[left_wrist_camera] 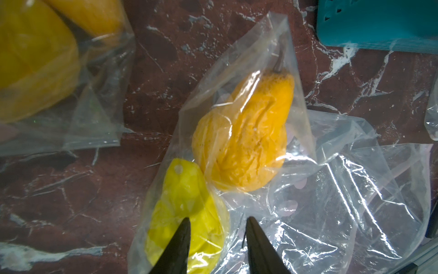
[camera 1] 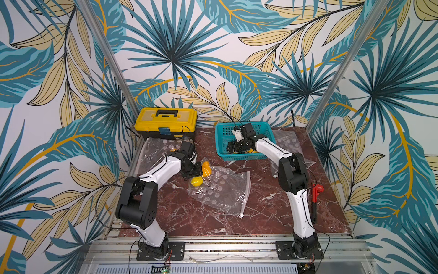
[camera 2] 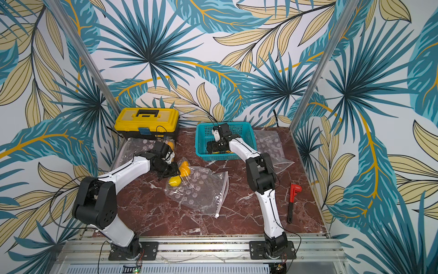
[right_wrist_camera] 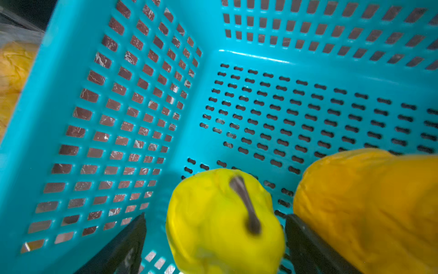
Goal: Open the zip-top bag and take out the pear
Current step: Adjust the zipper food storage bag at the center of the board.
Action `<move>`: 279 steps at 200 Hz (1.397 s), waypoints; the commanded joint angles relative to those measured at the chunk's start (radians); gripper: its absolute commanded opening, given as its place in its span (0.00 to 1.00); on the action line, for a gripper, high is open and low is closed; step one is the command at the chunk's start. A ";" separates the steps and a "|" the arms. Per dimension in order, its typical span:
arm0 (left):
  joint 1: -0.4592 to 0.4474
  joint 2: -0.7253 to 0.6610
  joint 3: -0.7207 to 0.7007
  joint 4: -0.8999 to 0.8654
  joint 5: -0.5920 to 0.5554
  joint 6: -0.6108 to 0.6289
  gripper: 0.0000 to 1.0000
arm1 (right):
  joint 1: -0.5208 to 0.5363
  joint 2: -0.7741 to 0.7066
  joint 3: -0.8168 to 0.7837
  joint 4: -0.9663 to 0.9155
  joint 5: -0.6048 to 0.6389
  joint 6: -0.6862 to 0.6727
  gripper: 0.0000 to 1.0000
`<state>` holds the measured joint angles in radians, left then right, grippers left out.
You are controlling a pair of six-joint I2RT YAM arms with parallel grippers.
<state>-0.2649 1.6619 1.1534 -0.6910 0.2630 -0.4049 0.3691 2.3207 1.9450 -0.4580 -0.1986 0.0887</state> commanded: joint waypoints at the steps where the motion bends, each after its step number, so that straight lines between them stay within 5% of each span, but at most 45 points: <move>1: -0.003 0.003 -0.029 0.012 0.031 -0.018 0.39 | 0.002 -0.085 0.004 -0.033 0.016 -0.021 0.92; 70: -0.068 -0.110 -0.192 0.139 0.118 -0.139 0.35 | 0.008 -0.391 -0.237 -0.031 -0.010 0.018 0.92; 149: -0.059 -0.330 -0.303 0.132 -0.013 -0.184 0.40 | 0.002 -0.763 -0.658 -0.032 -0.047 0.172 0.99; 185: -0.039 -0.353 -0.381 0.130 -0.010 -0.195 0.45 | -0.009 -0.878 -0.844 -0.028 -0.135 0.214 0.99; 213: -0.034 -0.334 -0.422 0.157 0.015 -0.193 0.48 | -0.009 -0.920 -0.973 -0.016 -0.086 0.246 0.99; 236: -0.031 -0.312 -0.443 0.205 0.054 -0.201 0.46 | -0.009 -0.912 -1.035 0.002 -0.073 0.262 0.94; 279: -0.031 -0.292 -0.437 0.232 0.072 -0.196 0.21 | -0.009 -0.848 -1.093 0.082 -0.082 0.308 0.70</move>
<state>-0.3008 1.3659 0.7238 -0.4908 0.3172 -0.6071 0.3614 1.4349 0.8837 -0.4377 -0.2855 0.3641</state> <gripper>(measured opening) 0.265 0.750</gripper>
